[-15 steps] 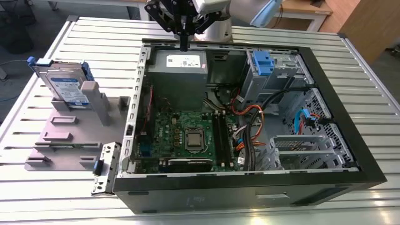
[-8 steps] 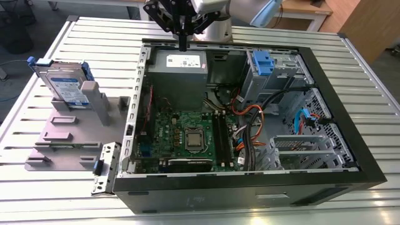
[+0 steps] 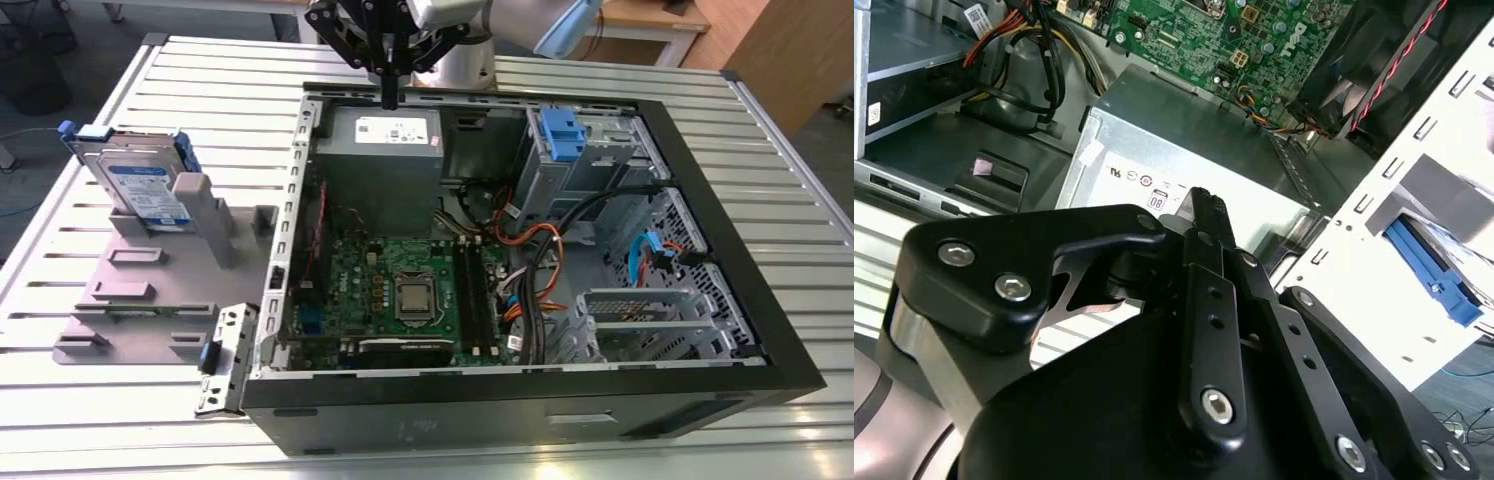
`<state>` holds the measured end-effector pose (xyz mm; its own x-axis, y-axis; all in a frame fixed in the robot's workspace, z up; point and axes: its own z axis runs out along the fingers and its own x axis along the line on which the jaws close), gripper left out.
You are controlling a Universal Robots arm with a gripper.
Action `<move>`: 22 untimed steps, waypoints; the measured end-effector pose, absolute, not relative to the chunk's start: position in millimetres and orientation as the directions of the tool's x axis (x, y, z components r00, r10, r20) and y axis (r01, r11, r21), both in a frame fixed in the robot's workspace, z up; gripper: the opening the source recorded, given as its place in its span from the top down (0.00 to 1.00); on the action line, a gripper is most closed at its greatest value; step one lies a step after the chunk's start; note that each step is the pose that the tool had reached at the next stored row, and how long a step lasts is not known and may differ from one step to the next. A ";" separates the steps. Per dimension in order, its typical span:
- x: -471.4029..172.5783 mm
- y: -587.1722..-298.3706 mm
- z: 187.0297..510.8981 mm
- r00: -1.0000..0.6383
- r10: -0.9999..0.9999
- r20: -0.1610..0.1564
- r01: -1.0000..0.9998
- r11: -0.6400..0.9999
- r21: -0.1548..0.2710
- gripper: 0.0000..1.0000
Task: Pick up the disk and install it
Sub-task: 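Reach for the disk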
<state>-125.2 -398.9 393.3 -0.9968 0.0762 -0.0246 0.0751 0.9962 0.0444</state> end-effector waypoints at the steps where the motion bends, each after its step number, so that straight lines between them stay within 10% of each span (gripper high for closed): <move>1: -125.3 -398.9 393.3 -0.997 0.076 -0.025 0.075 0.996 0.044 0.89; 22: -139.6 -398.9 393.2 -0.997 0.076 -0.025 0.075 0.996 0.044 0.89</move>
<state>-139.6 -398.9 393.2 -0.9968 0.0761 -0.0246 0.0749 0.9962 0.0443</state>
